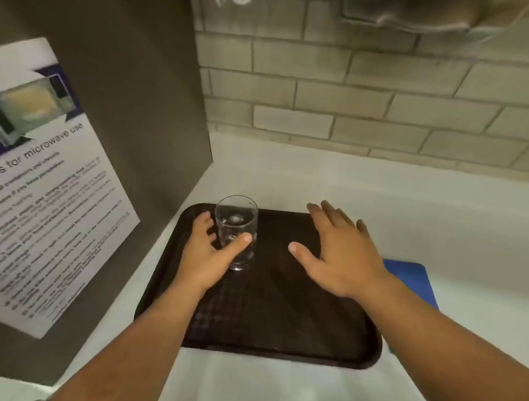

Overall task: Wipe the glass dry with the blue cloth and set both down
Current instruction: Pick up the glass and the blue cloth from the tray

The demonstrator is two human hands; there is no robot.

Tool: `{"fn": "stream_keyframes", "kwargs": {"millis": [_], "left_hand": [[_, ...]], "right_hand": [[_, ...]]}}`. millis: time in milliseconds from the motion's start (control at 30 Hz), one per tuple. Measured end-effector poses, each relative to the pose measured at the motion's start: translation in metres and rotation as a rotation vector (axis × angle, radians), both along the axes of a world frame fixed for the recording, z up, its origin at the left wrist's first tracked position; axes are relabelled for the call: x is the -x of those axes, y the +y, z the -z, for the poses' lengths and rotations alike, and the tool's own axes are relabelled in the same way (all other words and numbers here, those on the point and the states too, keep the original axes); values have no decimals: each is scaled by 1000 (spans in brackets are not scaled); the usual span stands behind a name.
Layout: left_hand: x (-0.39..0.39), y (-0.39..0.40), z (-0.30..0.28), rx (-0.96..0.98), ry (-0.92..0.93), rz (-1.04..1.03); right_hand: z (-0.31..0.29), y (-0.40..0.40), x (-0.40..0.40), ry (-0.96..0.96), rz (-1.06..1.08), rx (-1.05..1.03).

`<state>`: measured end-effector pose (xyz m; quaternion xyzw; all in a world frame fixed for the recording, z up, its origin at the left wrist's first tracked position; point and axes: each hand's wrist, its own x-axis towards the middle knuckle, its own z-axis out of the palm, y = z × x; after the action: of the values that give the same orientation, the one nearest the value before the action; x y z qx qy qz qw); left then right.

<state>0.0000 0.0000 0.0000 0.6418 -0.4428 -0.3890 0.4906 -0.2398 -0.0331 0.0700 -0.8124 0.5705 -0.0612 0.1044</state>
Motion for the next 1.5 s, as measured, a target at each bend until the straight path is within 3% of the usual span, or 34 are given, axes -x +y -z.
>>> {"fn": "stream_keyframes", "kwargs": {"millis": [67, 367, 467, 567, 667, 767, 900, 1033, 1100, 1200, 1267, 1367, 1500], "left_hand": [[-1, -9, 10, 28, 86, 0], [39, -29, 16, 81, 149, 68], [69, -37, 10, 15, 272, 86], [100, -41, -2, -100, 537, 102], [123, -43, -12, -232, 735, 172], [141, -41, -14, -270, 803, 194], [157, -32, -17, -332, 810, 110], [168, -26, -29, -388, 859, 24], [172, -25, -34, -402, 850, 2], [171, -26, -37, -401, 841, -7], [168, -28, -37, -401, 830, 6], [160, -32, -38, -387, 787, 54], [150, -34, -41, -430, 779, 143]], "right_hand": [[6, 4, 7, 4, -3, -9], [33, 14, 42, -16, 36, -62], [38, 12, 61, -76, 65, -78], [51, 10, 101, -142, 103, -92], [82, 13, 151, -11, 90, -205], [118, 13, 178, 116, -1, -188], [135, -17, 183, 53, 9, -36], [127, -37, 176, -414, 239, -7], [115, -38, 181, -822, 423, -99], [85, -32, 169, -1642, 510, -457], [62, -23, 153, -1899, 479, -608], [35, -2, 117, -1823, 380, -622], [32, 30, 64, -1044, -9, -488]]}}
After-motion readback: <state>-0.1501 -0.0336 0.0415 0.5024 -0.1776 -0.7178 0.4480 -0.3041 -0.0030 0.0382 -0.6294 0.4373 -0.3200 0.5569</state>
